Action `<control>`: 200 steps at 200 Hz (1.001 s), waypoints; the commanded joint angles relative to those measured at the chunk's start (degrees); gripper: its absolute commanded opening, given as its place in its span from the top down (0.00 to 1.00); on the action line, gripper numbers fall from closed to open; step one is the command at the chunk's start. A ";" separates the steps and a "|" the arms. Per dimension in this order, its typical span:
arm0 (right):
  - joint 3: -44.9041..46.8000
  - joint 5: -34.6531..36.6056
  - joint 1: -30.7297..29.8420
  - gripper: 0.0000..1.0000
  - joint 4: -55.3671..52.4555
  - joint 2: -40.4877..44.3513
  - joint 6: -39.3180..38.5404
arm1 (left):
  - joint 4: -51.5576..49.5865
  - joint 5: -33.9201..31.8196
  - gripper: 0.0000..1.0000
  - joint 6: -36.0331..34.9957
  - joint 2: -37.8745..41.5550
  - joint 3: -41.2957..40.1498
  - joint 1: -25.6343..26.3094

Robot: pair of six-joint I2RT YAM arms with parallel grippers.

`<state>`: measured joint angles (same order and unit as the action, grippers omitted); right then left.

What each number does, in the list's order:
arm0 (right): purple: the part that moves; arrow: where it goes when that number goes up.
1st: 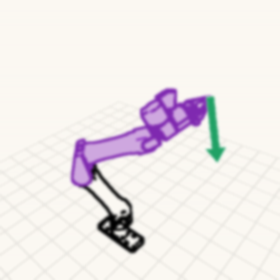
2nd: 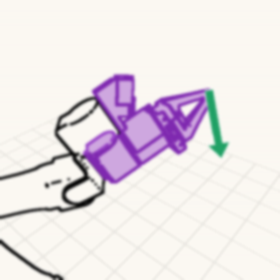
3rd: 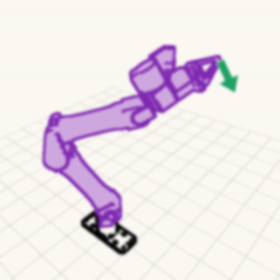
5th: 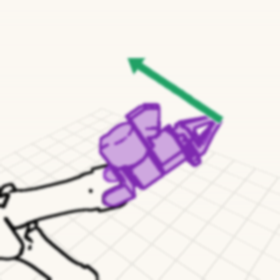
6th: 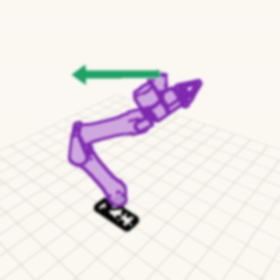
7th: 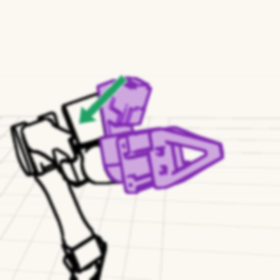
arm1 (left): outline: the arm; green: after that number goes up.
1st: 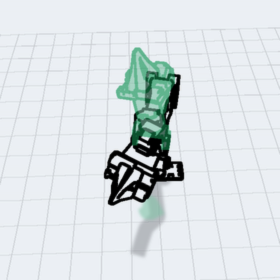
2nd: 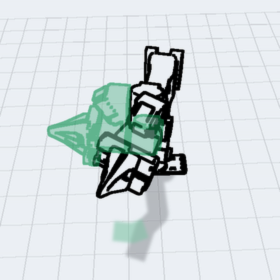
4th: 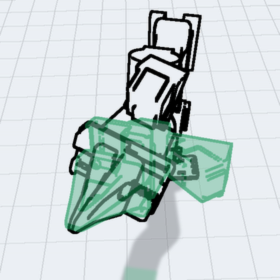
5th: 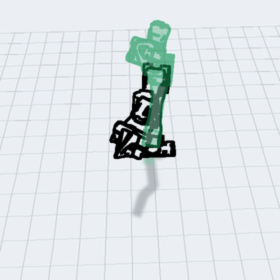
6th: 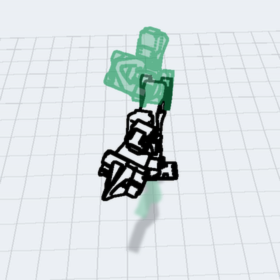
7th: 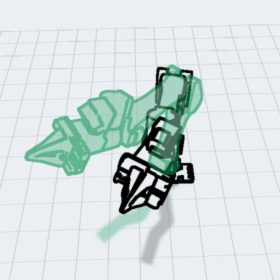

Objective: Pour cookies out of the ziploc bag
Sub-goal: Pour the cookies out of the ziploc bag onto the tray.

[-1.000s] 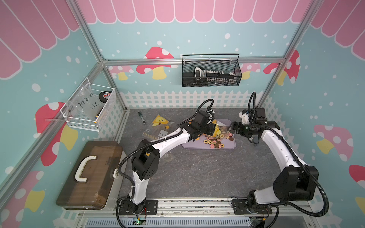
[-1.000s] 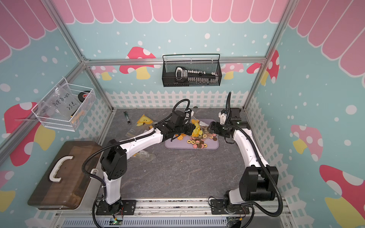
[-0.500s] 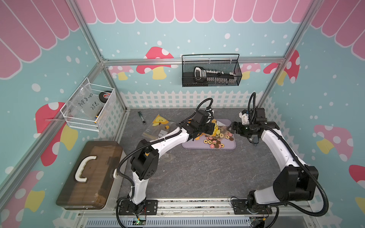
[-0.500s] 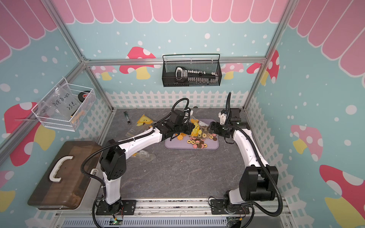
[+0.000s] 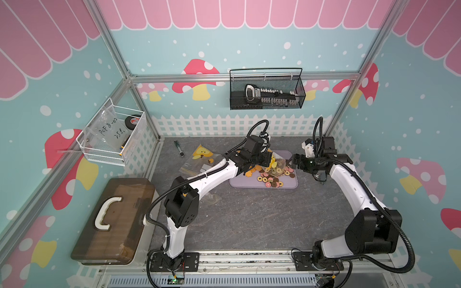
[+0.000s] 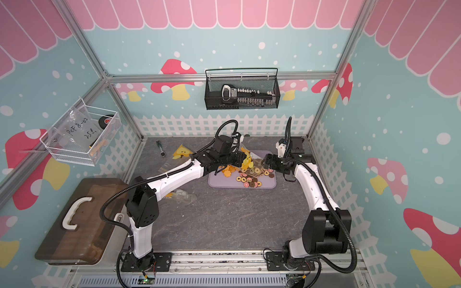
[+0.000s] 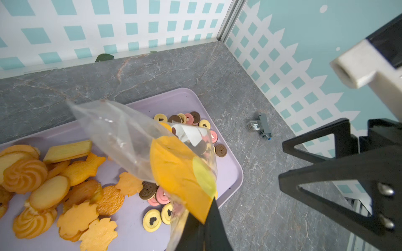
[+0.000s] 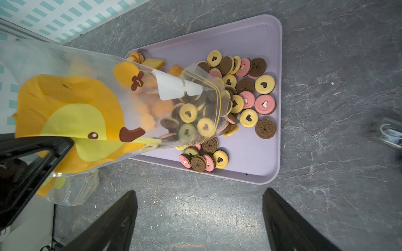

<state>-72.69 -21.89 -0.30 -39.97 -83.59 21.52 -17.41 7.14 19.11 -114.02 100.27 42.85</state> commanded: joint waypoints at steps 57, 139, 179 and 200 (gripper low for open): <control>0.79 -0.70 0.39 0.11 0.58 0.57 0.19 | -0.50 0.32 1.00 -0.13 2.49 3.12 -0.26; 0.97 -0.77 0.39 0.11 0.78 0.57 0.29 | -1.57 0.69 1.00 -0.23 2.24 5.02 -0.22; 0.88 -0.61 0.40 0.11 0.79 0.57 0.23 | -2.31 1.10 1.00 -0.13 2.04 6.62 -0.22; 0.88 -0.44 0.43 0.11 0.81 0.48 0.19 | -2.63 1.30 1.00 0.20 2.26 7.24 -0.22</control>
<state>-72.38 -21.98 -0.30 -39.38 -83.59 21.56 -19.07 7.55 19.16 -113.91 104.95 42.83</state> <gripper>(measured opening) 0.889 0.043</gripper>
